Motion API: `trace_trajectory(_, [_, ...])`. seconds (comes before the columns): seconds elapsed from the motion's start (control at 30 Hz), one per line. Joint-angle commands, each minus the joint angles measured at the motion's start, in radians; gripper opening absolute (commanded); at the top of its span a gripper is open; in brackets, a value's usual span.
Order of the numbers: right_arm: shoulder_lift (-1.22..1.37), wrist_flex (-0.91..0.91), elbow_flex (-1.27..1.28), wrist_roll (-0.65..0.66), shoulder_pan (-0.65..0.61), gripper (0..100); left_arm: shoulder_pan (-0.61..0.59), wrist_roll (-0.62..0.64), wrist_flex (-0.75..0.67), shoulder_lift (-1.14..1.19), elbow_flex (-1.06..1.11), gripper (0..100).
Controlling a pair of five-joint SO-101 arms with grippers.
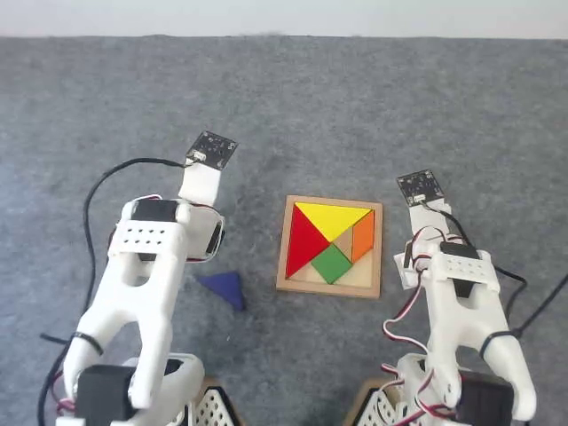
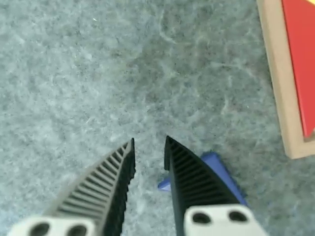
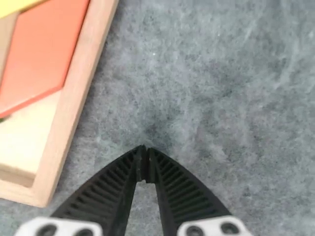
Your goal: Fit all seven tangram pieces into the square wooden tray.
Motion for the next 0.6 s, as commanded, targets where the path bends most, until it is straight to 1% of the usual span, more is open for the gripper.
trace_trajectory(0.0, [0.001, -0.013, -0.038, 0.005, 0.001, 0.8, 0.000, 0.011, -0.017, -0.048, -0.008, 10])
trace_trajectory(0.33, [0.001, -0.013, -0.038, 0.005, 0.001, 0.8, 0.003, 0.011, -0.011, -0.048, -0.007, 10])
trace_trajectory(0.47, [-0.007, -0.021, -0.025, 0.005, 0.001, 0.8, 0.020, 0.006, 0.098, -0.061, -0.030, 10])
trace_trajectory(0.57, [-0.007, -0.021, -0.025, 0.005, 0.001, 0.8, 0.087, -0.006, 0.190, -0.100, -0.039, 10])
